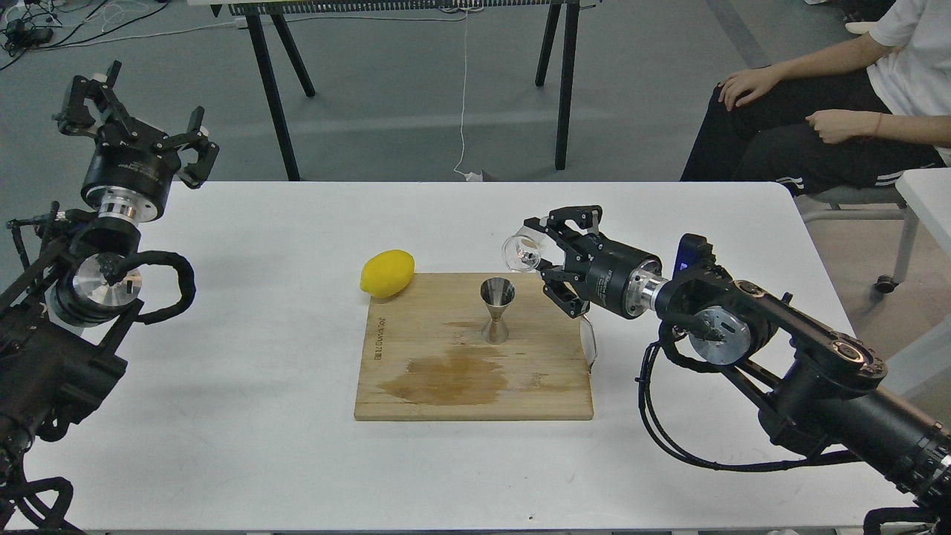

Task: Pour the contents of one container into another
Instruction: 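Lift the clear cup with the right gripper and carry it above the jigger, then tilt the clear cup over the jigger to pour into it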

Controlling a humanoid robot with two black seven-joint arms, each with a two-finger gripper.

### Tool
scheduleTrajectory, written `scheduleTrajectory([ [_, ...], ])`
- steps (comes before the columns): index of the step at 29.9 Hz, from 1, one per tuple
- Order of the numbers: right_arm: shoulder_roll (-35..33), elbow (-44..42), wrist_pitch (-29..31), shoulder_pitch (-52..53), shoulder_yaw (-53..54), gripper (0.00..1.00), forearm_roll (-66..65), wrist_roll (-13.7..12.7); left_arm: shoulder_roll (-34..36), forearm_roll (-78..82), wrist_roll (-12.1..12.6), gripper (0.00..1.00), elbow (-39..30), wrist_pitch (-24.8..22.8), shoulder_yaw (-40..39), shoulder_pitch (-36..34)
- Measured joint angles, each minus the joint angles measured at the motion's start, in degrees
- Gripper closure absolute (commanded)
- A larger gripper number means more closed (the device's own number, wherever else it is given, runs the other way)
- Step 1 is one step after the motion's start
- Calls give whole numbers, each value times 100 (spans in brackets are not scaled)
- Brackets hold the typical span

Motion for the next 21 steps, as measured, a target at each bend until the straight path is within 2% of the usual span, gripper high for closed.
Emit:
scheduleTrajectory([
  [21,56,35,0,-5,-2,60,-1429,69,-17,0,-7,0,9,9,-29,18],
])
